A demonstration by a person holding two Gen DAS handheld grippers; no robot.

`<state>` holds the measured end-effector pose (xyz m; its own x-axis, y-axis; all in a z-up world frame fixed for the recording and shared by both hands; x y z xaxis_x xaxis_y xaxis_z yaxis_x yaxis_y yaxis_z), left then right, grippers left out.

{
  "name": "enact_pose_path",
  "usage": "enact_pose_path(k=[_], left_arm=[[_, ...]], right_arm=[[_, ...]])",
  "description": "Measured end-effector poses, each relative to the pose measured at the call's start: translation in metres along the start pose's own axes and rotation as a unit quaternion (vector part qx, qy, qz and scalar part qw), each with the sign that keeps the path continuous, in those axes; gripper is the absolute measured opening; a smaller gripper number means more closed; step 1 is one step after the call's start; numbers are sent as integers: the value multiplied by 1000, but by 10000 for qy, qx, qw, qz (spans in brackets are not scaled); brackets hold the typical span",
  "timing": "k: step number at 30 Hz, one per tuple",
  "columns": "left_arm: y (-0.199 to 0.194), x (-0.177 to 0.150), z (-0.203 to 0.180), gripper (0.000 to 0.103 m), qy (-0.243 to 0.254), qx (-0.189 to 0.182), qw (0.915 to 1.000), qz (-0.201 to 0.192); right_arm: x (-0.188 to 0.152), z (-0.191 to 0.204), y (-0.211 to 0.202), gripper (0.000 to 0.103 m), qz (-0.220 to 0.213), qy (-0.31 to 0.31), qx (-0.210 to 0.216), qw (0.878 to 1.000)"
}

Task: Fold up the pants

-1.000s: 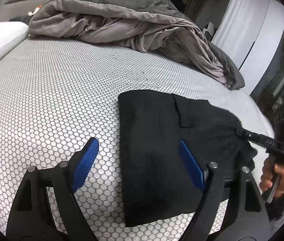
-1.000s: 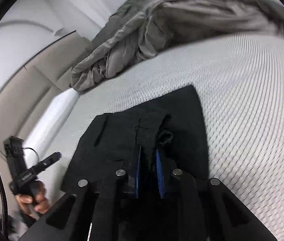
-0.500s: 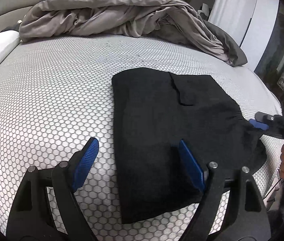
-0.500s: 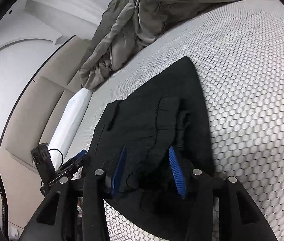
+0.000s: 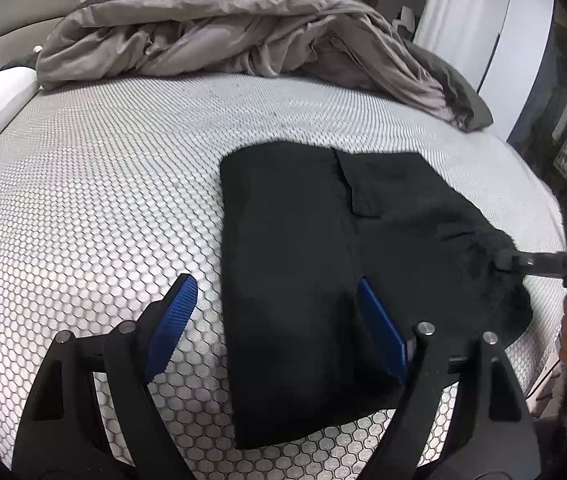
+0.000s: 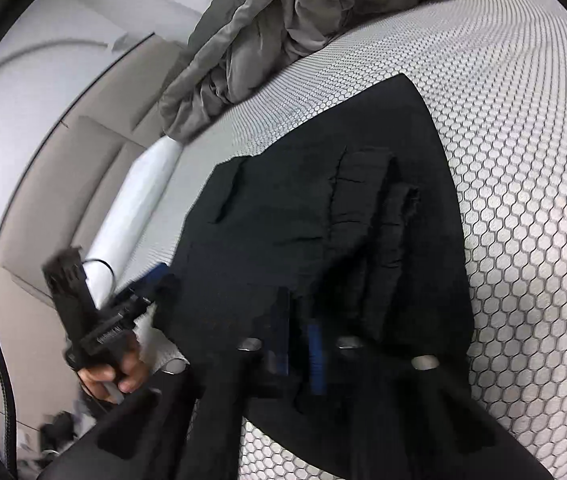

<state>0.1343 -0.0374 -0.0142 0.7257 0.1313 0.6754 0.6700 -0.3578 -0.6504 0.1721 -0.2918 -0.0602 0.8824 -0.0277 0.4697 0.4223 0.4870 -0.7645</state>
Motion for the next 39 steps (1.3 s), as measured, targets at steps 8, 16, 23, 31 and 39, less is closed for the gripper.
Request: enact_pose_path(k=[8, 16, 23, 31, 39], left_arm=[[-8, 2, 25, 80, -343, 117, 9993, -65], [5, -4, 20, 80, -225, 125, 9996, 118], [11, -4, 6, 80, -78, 120, 9998, 145], [9, -8, 10, 80, -47, 170, 9996, 198], [-18, -2, -34, 80, 696, -157, 9974, -138]], right_arm=[[-27, -5, -29, 9, -52, -721, -944, 9929], [-17, -24, -44, 42, -259, -226, -530, 9980], [-10, -32, -2, 34, 49, 234, -309, 9992], [-20, -12, -24, 9, -220, -621, -1005, 9928], [-9, 7, -44, 20, -890, -962, -1282, 9830]])
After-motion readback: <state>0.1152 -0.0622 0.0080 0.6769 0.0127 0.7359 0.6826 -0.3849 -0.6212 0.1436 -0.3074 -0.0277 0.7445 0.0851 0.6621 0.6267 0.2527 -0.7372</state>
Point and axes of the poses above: each gripper's, at about its wrist camera, not at the fingertips, and y roughly the way its jaws point, z to its left, x to its top, the point moved 8 cm from there along y, roughly the way its jaws point, and after that the axes turned 11 degrees about -x, right-handed, at the moved point
